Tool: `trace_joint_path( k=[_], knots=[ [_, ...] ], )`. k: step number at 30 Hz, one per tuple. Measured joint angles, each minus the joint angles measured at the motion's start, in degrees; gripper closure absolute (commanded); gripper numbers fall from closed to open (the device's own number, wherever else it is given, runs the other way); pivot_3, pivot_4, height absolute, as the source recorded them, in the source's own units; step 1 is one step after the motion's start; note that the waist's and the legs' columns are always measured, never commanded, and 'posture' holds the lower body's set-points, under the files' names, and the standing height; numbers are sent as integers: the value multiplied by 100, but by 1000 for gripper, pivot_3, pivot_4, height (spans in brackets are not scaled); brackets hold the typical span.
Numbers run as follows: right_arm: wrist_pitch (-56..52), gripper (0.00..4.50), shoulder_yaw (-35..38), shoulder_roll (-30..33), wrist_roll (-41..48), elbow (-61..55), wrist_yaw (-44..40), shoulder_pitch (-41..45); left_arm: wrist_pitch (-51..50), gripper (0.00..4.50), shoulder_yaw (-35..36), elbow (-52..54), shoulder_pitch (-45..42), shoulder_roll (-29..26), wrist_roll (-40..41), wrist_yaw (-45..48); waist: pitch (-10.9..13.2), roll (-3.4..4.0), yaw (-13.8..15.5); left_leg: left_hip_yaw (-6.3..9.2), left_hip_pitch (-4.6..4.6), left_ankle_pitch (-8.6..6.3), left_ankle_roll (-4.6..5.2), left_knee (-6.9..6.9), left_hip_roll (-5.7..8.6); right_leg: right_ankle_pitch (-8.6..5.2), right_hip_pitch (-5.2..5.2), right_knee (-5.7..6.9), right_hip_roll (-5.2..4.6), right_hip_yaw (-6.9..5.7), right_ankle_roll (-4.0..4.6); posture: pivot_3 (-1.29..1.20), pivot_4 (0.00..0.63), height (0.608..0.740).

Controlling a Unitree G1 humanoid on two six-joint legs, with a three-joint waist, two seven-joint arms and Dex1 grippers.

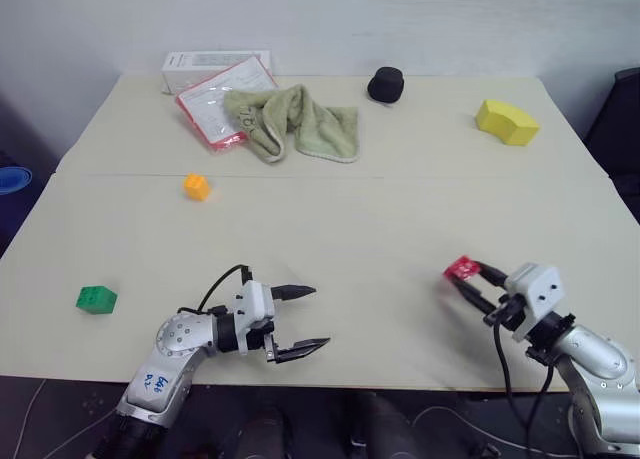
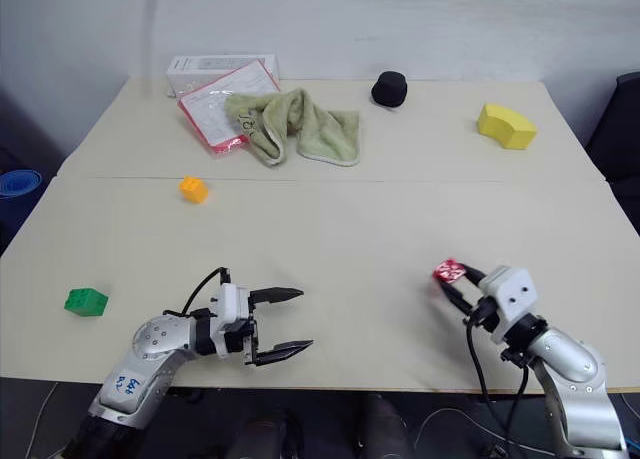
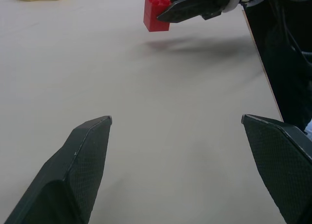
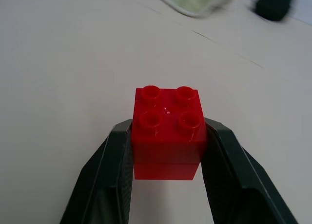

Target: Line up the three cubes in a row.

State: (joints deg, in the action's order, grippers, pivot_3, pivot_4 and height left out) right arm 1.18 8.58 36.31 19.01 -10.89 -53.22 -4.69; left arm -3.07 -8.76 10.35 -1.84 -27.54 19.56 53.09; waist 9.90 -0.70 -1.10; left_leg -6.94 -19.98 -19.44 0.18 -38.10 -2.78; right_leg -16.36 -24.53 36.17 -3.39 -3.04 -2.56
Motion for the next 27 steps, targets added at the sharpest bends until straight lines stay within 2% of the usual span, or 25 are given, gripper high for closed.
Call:
trace_joint_path(
  k=[5, 10, 15, 19, 23, 24, 27],
  knots=[
    [-9, 3030, -952, 107, 249, 589, -1385, 1281, 31, 0, 351, 14, 101, -26, 11, -186, 4, -6, -43, 4, 4, 4, -6, -2, 1, 0, 1, 5, -4, -5, 0, 0, 150, 740],
    [283, 3030, -1500, -99, -5, 1636, -1940, 1957, 52, 0, 614, 43, 328, -89, 17, -295, 4, -6, -2, 4, -7, 5, -5, -10, 3, 1, -2, -1, -16, -13, 0, 0, 150, 740],
    [728, 3030, -1730, -255, -230, 2454, -2309, 2482, 52, 0, 909, 203, 681, -263, 38, -340, 4, -6, -48, 2, -4, 4, -5, -9, 1, 1, -1, -1, -18, -12, 0, 0, 150, 740],
    [1020, 1692, -1739, -286, -312, 2721, -2444, 2664, 55, 0, 1063, 285, 821, -270, 39, -403, 4, -5, -46, 2, -1, 4, -5, -8, 1, 1, -1, 2, -19, -13, 0, 0, 150, 740],
    [1007, 254, -1634, -290, -196, 2450, -2385, 2512, 54, 0, 1336, 350, 1150, -270, 21, -665, 5, -5, -46, 2, -3, 4, -6, -6, -1, 1, -3, 2, -20, -12, 1, 0, 150, 740],
    [1013, 24, -1559, -280, -172, 2292, -2339, 2435, 53, 0, 1444, 400, 1276, -269, 21, -736, 5, -4, -50, 2, -3, 3, -7, -5, -2, 1, -4, 1, -21, -12, 1, 0, 150, 740],
    [985, 24, -1213, -115, -96, 1679, -2034, 2244, 70, 0, 2035, 636, 1844, -220, 67, -1019, 6, -4, -53, 2, -3, 2, -6, -4, -2, 1, -6, 1, -23, -11, 1, 0, 150, 740]
  ],
)
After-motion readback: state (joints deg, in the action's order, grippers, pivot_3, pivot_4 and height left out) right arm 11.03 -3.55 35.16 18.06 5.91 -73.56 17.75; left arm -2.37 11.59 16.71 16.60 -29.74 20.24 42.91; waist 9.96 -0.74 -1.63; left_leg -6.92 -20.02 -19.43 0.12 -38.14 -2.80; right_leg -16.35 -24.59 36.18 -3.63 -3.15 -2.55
